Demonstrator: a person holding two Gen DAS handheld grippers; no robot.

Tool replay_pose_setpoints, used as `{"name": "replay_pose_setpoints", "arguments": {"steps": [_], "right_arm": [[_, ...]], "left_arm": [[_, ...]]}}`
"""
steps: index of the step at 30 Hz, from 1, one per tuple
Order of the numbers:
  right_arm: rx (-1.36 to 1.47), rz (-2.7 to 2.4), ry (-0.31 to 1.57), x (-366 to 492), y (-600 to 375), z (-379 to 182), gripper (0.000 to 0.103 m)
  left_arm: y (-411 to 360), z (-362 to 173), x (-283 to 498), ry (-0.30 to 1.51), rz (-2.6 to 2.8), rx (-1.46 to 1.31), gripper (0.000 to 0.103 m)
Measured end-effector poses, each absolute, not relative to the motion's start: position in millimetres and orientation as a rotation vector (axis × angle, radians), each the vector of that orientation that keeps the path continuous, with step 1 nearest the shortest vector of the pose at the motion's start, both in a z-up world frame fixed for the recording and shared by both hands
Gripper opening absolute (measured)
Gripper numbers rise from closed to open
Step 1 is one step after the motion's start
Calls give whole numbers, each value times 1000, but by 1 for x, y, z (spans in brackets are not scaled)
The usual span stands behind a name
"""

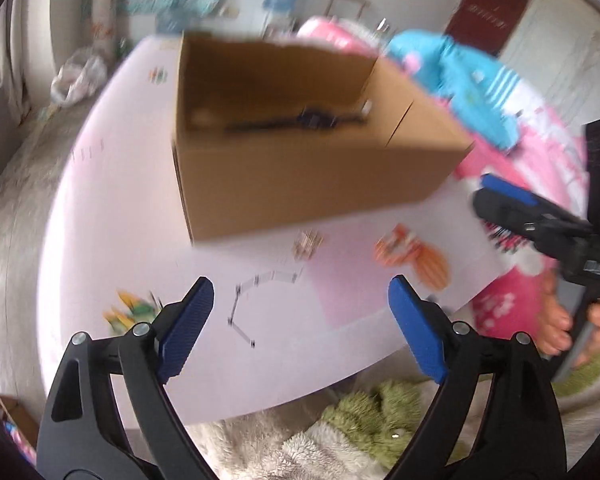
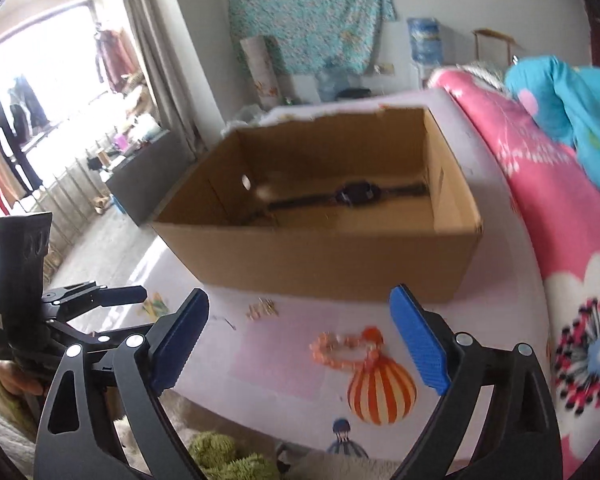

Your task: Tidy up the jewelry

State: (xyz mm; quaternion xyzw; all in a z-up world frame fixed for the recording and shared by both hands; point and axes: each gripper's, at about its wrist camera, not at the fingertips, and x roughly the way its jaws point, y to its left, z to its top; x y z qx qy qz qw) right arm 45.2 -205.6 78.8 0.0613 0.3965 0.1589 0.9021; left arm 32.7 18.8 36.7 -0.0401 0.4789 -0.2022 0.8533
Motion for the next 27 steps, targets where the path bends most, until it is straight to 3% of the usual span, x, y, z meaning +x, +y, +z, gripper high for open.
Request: {"name": "replay_pose_setpoints", "arguments": {"steps": [9,27], "right_arm": [[70,158,1006,37,-211,22,89],[9,119,1080,35,-205,-9,89]], "left_arm": [[-4,-17,39,1099,-336,117,85],[-16,-28,37,1077,-284,176,95]]}}
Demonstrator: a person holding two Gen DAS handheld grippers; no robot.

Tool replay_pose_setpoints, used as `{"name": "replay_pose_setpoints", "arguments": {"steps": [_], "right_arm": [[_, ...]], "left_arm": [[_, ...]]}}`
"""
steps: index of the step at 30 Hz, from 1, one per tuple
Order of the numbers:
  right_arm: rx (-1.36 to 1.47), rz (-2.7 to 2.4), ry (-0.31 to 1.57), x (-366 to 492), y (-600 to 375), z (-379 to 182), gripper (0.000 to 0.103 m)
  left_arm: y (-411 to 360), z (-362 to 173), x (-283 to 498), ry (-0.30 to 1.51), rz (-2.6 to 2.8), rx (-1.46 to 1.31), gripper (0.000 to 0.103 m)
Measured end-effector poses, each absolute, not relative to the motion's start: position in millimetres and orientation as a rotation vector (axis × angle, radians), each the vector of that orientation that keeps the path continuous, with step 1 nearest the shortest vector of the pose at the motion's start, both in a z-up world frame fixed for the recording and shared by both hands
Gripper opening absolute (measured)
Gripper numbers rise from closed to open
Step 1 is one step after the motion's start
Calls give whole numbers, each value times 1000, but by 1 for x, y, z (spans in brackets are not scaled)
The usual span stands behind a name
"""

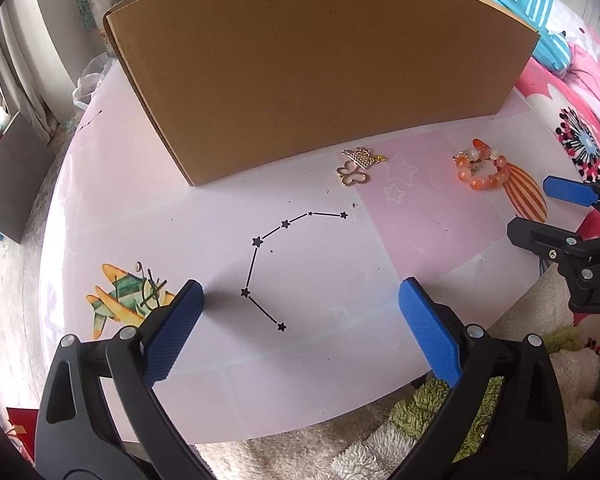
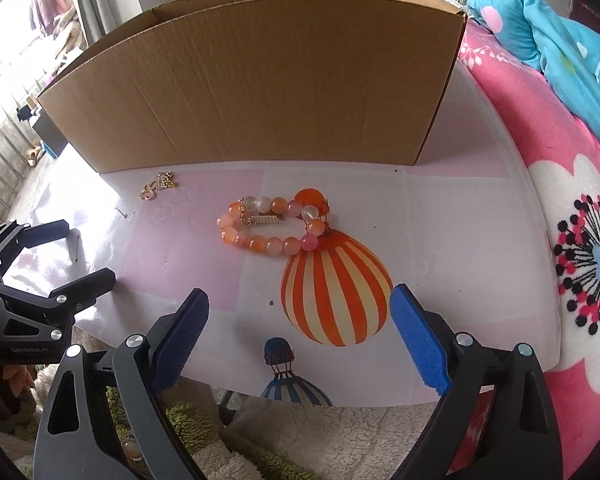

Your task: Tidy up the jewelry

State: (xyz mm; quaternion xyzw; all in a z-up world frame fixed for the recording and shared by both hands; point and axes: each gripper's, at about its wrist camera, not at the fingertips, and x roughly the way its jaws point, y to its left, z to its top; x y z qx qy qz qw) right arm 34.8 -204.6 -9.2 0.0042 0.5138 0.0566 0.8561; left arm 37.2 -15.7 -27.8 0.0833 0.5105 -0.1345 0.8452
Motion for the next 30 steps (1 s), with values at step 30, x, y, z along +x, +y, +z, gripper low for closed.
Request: {"name": "replay_pose_setpoints", "arguments": {"steps": [30], "right_arm": [[-45,87,1103,41,-184,-23,96]], "left_arm": [[-15,-27,33,1065,-280,175,95]]}}
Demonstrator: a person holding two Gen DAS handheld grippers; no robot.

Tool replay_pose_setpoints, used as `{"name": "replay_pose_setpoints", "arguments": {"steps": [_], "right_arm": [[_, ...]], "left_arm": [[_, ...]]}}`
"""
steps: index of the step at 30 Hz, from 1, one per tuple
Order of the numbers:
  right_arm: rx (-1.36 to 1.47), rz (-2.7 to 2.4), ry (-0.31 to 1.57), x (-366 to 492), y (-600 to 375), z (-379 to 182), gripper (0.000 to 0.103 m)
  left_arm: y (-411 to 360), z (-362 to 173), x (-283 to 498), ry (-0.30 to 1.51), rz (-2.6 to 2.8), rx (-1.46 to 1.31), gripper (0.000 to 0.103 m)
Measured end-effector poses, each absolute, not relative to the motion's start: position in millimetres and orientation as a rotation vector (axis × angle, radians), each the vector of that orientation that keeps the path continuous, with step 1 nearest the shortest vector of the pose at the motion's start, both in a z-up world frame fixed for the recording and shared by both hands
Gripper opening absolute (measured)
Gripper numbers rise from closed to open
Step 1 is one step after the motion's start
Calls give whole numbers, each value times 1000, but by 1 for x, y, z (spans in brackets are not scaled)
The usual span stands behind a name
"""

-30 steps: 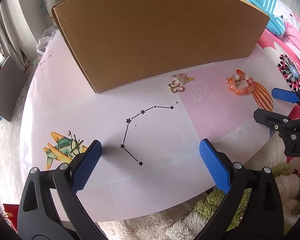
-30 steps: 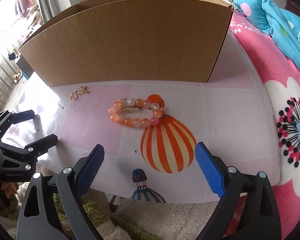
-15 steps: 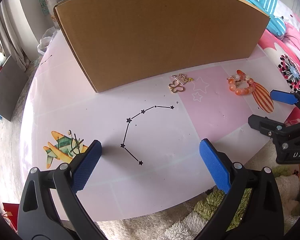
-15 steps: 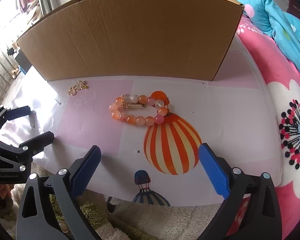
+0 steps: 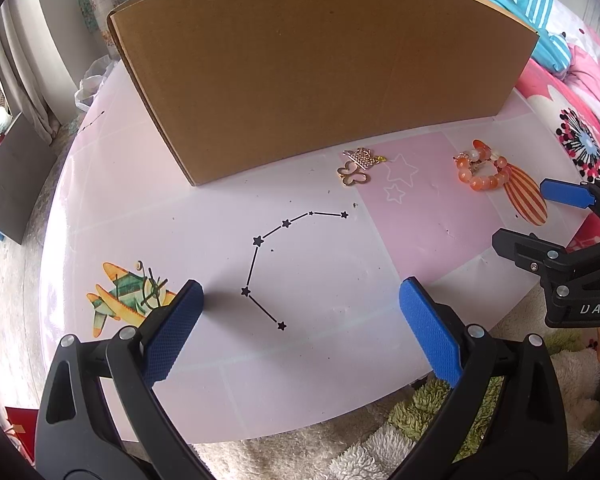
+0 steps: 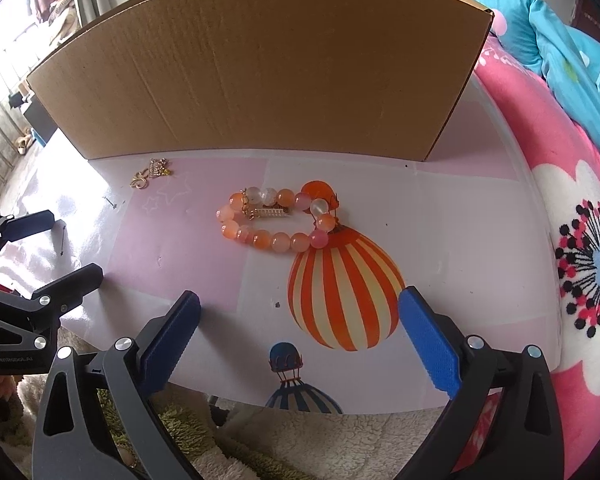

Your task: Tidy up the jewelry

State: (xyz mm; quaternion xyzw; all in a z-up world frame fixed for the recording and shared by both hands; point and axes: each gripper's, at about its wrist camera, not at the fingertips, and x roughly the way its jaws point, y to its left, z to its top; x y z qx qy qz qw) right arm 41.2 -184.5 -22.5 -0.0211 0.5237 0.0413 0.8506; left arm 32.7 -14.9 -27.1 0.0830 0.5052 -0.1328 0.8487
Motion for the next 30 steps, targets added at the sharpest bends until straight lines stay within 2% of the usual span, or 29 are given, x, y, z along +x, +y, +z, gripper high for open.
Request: {"name": "replay_pose_setpoints", "arguments": {"steps": [30], "right_arm": [[-35,125,1109,37,-192,-19,96]], "left_arm": [[-19,-26,36,1072,-276,176,96]]}}
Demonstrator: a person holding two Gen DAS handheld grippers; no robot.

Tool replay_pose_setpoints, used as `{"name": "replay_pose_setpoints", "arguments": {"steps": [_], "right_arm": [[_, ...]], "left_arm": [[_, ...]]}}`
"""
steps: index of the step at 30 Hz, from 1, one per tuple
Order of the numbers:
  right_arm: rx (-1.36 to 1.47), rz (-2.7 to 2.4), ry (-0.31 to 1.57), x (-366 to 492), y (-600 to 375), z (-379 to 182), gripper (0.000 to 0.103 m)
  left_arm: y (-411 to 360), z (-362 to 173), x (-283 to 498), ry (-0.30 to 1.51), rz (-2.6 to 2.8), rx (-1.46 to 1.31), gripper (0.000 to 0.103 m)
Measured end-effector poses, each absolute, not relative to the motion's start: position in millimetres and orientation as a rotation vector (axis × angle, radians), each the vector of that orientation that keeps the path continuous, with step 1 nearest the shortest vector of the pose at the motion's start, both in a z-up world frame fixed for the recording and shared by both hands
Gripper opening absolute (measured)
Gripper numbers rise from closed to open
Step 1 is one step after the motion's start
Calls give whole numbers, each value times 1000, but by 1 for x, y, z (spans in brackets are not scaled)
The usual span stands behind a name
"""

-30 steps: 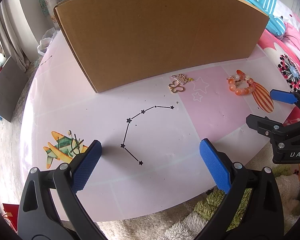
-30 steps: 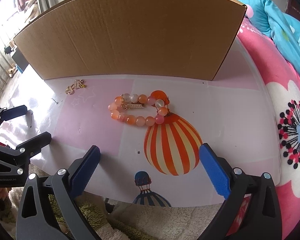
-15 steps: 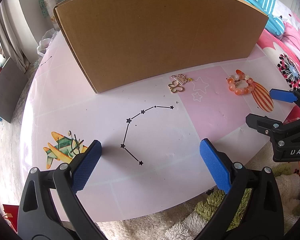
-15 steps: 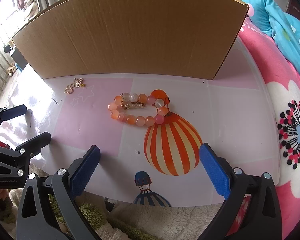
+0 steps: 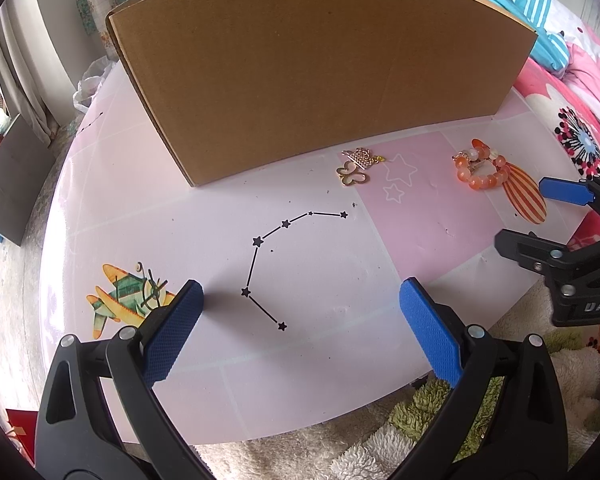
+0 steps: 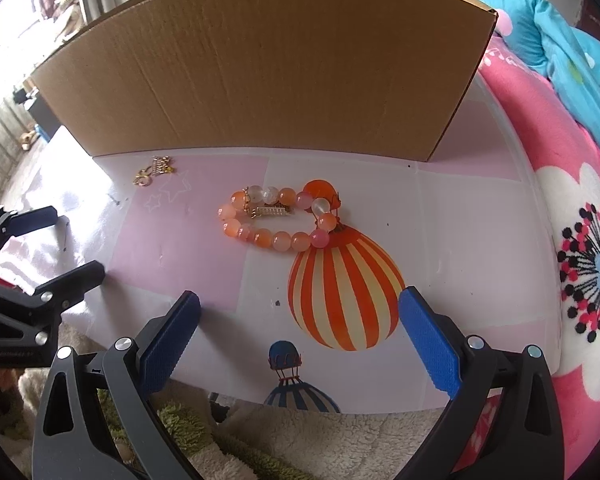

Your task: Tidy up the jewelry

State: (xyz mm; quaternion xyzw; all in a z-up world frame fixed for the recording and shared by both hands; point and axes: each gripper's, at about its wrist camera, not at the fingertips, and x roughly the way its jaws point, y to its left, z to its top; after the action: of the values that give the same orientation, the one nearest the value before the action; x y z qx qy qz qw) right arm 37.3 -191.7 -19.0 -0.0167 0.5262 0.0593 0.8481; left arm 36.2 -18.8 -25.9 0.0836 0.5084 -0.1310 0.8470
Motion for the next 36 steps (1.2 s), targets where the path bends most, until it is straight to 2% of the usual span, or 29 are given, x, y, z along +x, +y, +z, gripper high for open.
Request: {"name": "replay_pose_setpoints", "arguments": {"steps": [6,13,17,19,24,29,36], "right_arm": [[97,164,985,21,-225,7,96],[158,213,942,30,-243,26,96],[156,223,946,43,-237,25,82],[144,209,967,51,-234,22,71],[104,179,1037,67,-225,11,35],[53,172,1093,79,-220,2,21],[-39,175,1135,87,-209,-7,10]], "left_arm": [[-18,-27,37,1068,-276,175,96],[-19,-28,37,1056,-282,175,96],[-19,-28,37,1050,-283,175,96],[-20,-28,35,1046,-285,176,96],[-20,-28,34,1037,-296,181,96],[-22,-29,35,1027,-307,185,96],[-22,-29,35,1015,-319,189,96]]}}
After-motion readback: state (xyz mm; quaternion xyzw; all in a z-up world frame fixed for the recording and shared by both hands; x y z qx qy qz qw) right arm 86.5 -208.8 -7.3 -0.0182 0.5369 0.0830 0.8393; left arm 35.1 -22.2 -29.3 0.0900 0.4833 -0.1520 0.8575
